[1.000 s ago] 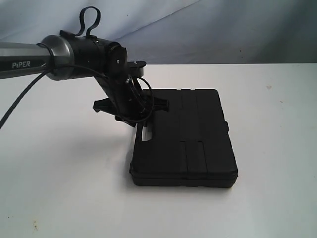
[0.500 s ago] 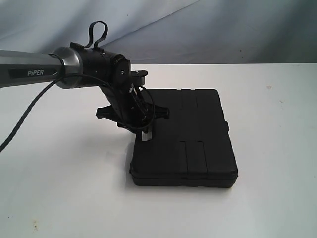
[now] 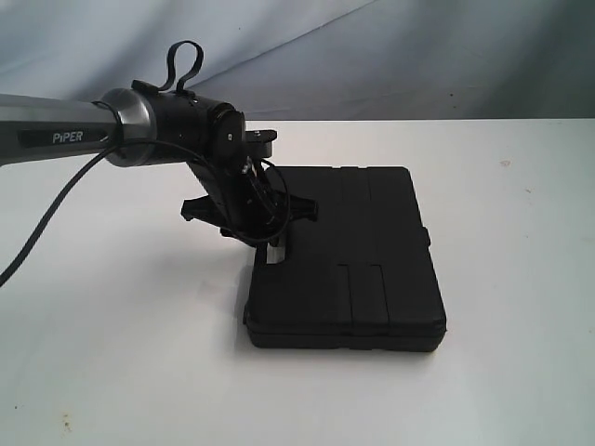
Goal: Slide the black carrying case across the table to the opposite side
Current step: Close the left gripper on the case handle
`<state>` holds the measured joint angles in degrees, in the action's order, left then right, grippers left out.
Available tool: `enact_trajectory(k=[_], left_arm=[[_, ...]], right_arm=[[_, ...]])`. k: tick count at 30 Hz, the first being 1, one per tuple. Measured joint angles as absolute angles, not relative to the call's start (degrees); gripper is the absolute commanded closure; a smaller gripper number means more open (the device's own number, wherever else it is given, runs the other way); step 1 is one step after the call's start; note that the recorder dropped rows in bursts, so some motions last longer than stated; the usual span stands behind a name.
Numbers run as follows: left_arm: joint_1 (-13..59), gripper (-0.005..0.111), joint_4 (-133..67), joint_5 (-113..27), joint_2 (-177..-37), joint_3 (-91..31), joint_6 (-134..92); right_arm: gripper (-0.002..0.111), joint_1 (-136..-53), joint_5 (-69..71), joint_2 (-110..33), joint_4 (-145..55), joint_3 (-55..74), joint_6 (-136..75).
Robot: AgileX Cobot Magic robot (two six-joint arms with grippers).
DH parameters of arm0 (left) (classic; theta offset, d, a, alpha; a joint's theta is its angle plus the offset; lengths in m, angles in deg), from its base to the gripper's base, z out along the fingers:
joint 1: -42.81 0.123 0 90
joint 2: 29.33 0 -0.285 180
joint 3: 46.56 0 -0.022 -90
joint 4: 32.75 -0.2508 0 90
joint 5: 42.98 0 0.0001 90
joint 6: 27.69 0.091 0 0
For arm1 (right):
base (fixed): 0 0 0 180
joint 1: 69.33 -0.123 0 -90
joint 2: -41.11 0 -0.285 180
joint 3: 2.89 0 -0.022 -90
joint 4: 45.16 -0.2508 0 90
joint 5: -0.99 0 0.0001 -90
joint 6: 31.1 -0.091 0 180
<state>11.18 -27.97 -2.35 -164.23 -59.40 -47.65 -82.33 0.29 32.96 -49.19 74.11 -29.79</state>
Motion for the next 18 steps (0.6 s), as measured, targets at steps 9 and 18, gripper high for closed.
enact_trajectory(k=[9,18], left_arm=[[11.2,0.107,-28.2,-3.1,-164.2,-59.4,-48.5],[11.2,0.107,-28.1,-3.3,-164.2,-59.4,-48.8]], right_arm=[[0.108,-82.3,0.3,33.0,-49.2,74.1,-29.8],[0.108,-82.3,0.3,33.0,-49.2,74.1,-29.8]])
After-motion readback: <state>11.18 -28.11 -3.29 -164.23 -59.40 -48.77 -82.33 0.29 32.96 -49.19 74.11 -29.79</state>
